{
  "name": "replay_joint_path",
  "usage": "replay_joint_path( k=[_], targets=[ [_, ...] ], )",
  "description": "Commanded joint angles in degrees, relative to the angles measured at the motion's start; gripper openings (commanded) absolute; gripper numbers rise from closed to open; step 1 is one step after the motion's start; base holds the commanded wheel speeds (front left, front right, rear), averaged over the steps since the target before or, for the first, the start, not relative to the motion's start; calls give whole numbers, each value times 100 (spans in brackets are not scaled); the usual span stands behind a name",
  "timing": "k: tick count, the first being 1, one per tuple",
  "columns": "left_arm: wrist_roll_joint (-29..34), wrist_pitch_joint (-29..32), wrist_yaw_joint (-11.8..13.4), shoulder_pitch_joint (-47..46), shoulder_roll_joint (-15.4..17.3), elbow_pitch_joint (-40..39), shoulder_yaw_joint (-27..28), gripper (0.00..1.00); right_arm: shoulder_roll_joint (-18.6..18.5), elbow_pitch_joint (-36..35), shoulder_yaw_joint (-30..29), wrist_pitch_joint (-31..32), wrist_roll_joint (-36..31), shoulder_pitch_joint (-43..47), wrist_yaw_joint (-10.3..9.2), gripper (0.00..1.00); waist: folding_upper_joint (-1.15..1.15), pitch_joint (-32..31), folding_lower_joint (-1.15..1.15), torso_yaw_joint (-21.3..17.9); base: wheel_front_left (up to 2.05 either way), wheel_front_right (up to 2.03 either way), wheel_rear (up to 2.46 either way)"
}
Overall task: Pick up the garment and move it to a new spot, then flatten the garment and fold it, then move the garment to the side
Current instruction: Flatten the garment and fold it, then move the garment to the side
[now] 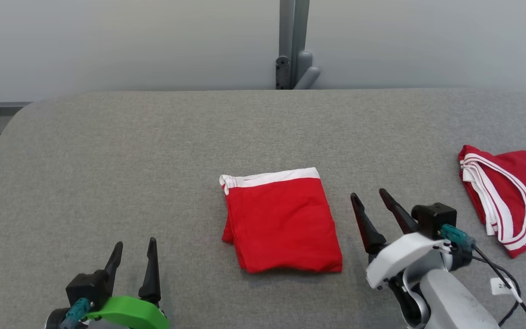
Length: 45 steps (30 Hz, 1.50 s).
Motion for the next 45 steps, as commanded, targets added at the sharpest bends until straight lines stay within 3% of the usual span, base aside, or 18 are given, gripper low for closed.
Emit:
replay_joint_path(
  k=[1, 9, 19, 34, 45],
  targets=[
    [90, -16, 25, 126, 14, -76, 102, 100, -24, -83, -188, -12, -224, 209, 1, 100, 0, -6, 0, -273, 0, 0, 0],
    [277, -16, 64, 427, 13, -488, 388, 100, 62, -364, -1274, -12, -1062, 927, 0, 100, 0, 16, 0, -615, 0, 0, 0],
    [424, -16, 119, 714, 12, -700, 498, 100, 153, -682, -1668, -13, -1339, 1142, 0, 100, 0, -81, 0, -803, 0, 0, 0],
    [431, -16, 137, 795, 11, -769, 361, 100, 167, -739, -1466, -13, -1245, 1219, 0, 100, 0, -71, 0, -747, 0, 0, 0],
    [272, -16, 167, 541, 14, -650, -73, 100, 164, -324, -711, -12, -1003, 653, 0, 100, 0, 349, 0, -1, 0, 0, 0]
  ],
)
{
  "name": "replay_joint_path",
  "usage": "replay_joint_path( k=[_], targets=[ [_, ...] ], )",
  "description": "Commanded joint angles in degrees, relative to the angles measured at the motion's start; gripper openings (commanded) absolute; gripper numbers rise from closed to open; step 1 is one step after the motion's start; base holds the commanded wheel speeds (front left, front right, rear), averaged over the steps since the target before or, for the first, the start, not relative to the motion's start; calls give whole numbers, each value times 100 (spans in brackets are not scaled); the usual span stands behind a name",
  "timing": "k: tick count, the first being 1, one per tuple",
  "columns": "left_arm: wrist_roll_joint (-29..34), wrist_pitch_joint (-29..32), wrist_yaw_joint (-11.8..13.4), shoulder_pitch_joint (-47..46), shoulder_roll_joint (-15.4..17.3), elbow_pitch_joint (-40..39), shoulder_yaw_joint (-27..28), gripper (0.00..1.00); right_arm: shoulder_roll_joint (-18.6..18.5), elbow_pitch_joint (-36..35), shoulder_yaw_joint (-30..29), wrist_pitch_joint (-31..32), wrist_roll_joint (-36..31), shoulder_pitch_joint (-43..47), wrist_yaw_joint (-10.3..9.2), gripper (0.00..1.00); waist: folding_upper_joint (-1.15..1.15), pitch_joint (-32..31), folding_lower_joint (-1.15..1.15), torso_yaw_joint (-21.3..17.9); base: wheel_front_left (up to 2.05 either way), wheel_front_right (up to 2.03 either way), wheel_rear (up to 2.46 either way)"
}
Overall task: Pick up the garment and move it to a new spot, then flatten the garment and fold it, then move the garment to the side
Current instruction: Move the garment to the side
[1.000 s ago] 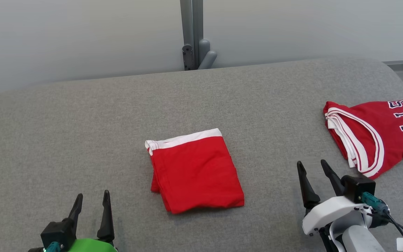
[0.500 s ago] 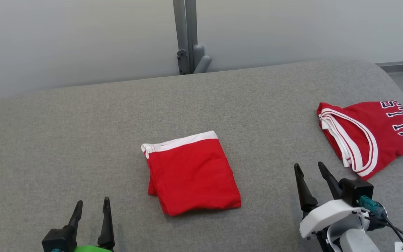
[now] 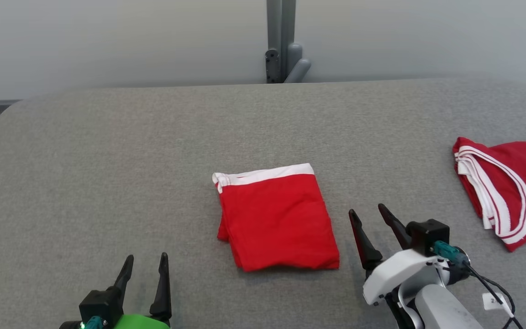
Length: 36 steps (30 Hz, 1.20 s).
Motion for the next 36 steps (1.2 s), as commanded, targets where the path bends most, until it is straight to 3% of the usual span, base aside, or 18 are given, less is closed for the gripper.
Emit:
replay_joint_path(
  k=[1, 7, 14, 15, 16, 17, 24, 36],
  targets=[
    [-20, -15, -21, -103, 20, 38, -28, 100, -19, 140, 81, -13, 103, -126, -1, 100, 0, 281, 0, 385, 0, 0, 0],
    [-83, -16, -111, -209, 20, 230, -69, 100, -31, 1173, 558, -13, 369, -813, -1, 100, 0, 435, 0, 869, 0, 0, 0],
    [-68, -16, -157, -262, 19, 241, -96, 100, -20, 2415, 490, -9, 412, -1365, -1, 99, 0, 486, 0, 1102, 0, 0, 0],
    [-71, -16, -158, -272, 19, 237, -98, 100, -16, 2488, 613, -9, 492, -1428, -1, 76, 0, 484, 0, 1101, 0, 0, 0],
    [-68, -16, -157, -284, 19, 235, -103, 100, -15, 2535, 735, -9, 592, -1467, -1, 43, 0, 480, 0, 1086, 0, 0, 0],
    [-62, -16, -154, -288, 19, 237, -103, 100, -17, 2558, 839, -10, 726, -1478, -1, 0, 0, 471, 0, 1056, 0, 0, 0],
    [35, -16, -161, -286, 20, 164, -36, 100, -27, 2176, 661, -13, 532, -1541, -2, 0, 0, 380, 0, 417, 0, 0, 0],
    [32, -16, -197, -585, 20, 91, -37, 100, -18, 1742, 593, -13, 376, -1380, -2, 0, 0, 474, 0, -1803, 0, 0, 0]
  ],
)
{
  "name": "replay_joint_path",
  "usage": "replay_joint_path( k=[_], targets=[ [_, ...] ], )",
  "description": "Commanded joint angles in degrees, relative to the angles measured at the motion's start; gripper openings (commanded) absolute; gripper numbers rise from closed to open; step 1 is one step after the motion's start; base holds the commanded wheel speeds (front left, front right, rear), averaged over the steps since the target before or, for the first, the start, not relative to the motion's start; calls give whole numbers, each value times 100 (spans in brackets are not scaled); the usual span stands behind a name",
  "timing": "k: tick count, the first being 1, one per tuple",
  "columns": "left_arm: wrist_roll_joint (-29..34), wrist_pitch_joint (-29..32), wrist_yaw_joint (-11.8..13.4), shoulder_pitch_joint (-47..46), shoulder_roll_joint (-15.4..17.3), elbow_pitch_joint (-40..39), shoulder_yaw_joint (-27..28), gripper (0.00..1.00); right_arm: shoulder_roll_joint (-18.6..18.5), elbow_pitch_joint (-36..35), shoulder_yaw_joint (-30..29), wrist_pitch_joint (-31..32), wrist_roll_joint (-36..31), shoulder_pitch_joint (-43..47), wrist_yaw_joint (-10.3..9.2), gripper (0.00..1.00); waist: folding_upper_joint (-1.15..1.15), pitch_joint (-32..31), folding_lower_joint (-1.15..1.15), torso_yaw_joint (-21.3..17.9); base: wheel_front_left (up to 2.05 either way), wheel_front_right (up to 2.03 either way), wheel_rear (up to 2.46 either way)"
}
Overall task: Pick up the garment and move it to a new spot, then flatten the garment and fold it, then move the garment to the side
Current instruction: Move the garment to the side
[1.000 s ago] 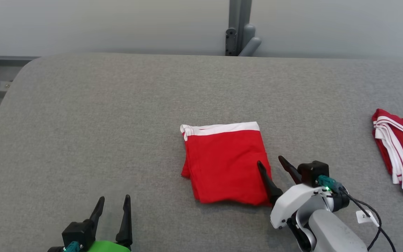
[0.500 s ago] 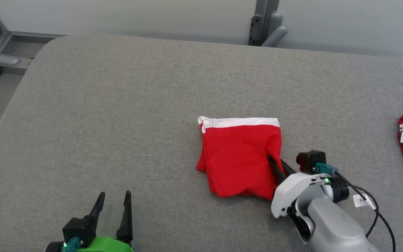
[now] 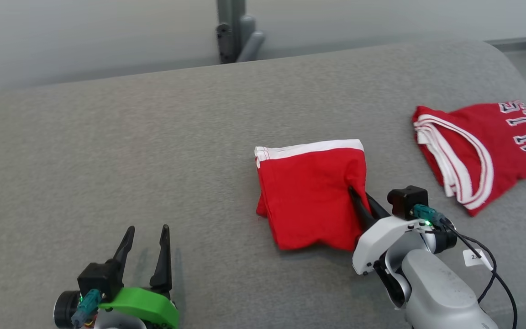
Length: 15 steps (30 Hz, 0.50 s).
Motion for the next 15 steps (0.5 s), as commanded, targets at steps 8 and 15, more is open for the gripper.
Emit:
replay_joint_path(
  k=[8, 15],
  targets=[
    [94, -14, -54, -424, 23, 68, -81, 100, -12, -139, 221, -14, 85, 29, -3, 0, 0, 230, 0, -2327, 0, 0, 0],
    [174, -14, -92, -654, 29, 314, -144, 100, -84, -38, 308, -14, -112, -386, -3, 0, 0, 536, 0, -2281, 0, 0, 0]
  ],
)
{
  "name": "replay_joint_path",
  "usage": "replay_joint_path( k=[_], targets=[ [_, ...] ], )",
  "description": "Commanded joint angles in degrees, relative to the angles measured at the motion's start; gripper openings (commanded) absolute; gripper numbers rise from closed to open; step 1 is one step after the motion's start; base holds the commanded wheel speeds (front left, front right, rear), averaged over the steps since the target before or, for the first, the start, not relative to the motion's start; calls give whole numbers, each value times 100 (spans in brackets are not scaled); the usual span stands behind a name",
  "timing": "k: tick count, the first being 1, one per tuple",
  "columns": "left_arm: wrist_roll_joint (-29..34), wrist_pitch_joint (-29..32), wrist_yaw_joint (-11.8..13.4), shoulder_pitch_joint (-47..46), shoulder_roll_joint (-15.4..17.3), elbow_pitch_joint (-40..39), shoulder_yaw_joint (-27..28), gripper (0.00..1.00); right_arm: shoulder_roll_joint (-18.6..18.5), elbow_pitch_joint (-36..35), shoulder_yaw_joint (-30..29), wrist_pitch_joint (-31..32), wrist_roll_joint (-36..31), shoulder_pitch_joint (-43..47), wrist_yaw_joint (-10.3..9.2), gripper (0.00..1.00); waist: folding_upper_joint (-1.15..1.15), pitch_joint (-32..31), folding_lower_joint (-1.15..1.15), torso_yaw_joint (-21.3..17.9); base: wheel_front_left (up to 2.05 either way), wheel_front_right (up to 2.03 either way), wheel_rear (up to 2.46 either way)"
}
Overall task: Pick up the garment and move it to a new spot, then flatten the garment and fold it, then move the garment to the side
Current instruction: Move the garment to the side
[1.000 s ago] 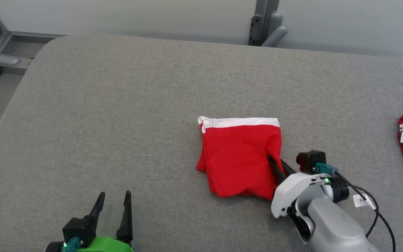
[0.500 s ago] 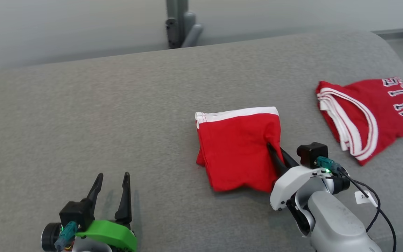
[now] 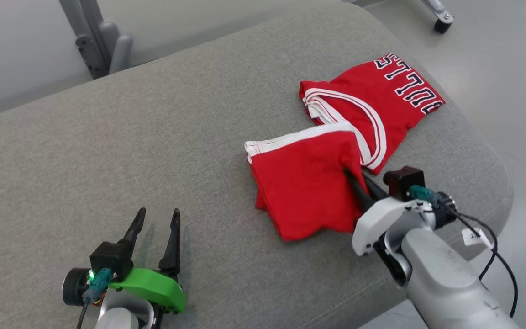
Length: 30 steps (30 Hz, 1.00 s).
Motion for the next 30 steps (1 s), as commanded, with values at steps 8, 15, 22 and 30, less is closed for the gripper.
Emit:
replay_joint_path(
  k=[8, 15, 22, 30],
  targets=[
    [206, -16, -49, -344, 36, 260, -101, 100, -858, 505, 66, -14, -313, -1417, -3, 0, 0, 707, 0, 595, 0, 0, 0],
    [291, -16, -52, -358, 34, 267, -133, 100, -1656, 1603, -428, -13, -700, -2094, -5, 0, 0, 866, 0, 1214, 0, 0, 0],
    [313, -16, -54, -327, 33, 217, -83, 100, -2262, 2491, -1877, -13, -1160, -2116, -5, 100, 0, 807, 0, 1466, 0, 0, 0],
    [174, -16, -20, -91, 34, 152, 81, 100, -1721, 1066, -3064, -14, -1820, -1353, -3, 100, 0, 444, 0, 1478, 0, 0, 0]
  ],
)
